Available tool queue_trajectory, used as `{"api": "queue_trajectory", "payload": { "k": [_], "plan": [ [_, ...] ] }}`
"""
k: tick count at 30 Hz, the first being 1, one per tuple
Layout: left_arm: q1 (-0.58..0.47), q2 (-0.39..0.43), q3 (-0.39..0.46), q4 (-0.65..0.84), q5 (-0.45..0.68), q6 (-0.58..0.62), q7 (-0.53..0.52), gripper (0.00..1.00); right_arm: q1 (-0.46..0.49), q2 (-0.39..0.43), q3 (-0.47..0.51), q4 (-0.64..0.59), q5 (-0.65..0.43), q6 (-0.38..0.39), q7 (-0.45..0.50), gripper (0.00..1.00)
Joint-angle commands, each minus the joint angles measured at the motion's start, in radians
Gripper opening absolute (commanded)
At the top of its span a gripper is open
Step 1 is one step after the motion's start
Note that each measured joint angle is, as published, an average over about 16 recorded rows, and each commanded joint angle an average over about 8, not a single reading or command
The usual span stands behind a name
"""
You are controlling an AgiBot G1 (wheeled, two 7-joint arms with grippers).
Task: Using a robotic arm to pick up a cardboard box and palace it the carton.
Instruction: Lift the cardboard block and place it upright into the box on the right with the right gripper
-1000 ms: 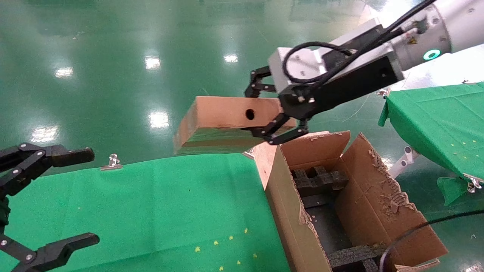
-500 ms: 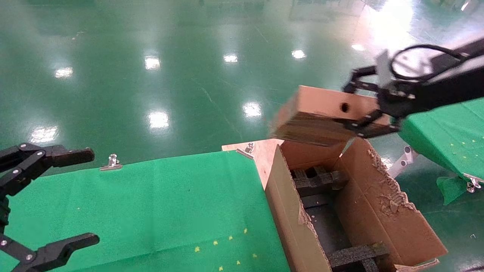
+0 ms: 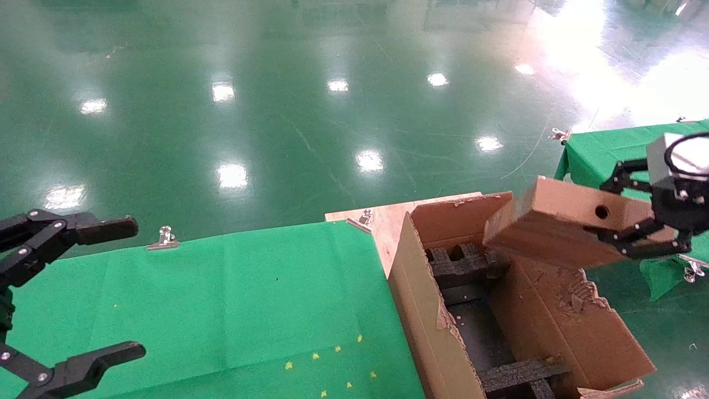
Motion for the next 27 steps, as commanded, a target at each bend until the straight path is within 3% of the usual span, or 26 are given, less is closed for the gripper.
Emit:
{"api": "queue_trajectory", "payload": {
  "k": [1, 9, 13, 20, 27],
  "plan": [
    [0.000, 0.000, 0.000, 0.000, 0.000, 0.000, 0.000, 1.00, 0.016, 0.014, -0.038, 0.001, 0.005, -0.001, 0.005, 0.00],
    [0.000, 0.000, 0.000, 0.000, 0.000, 0.000, 0.000, 1.00, 0.019, 0.022, -0.069, 0.006, 0.008, 0.010, 0.009, 0.00],
    [0.000, 0.000, 0.000, 0.000, 0.000, 0.000, 0.000, 1.00, -0.010, 0.037, -0.070, -0.011, 0.056, 0.041, 0.057, 0.00],
    [0.000, 0.000, 0.000, 0.001, 0.000, 0.000, 0.000, 1.00, -0.109, 0.078, -0.080, -0.076, 0.177, 0.155, 0.266, 0.00],
    [0.000, 0.000, 0.001, 0.001, -0.001, 0.000, 0.001, 1.00, -0.164, 0.119, -0.108, -0.066, 0.188, 0.264, 0.506, 0.00]
  ]
}}
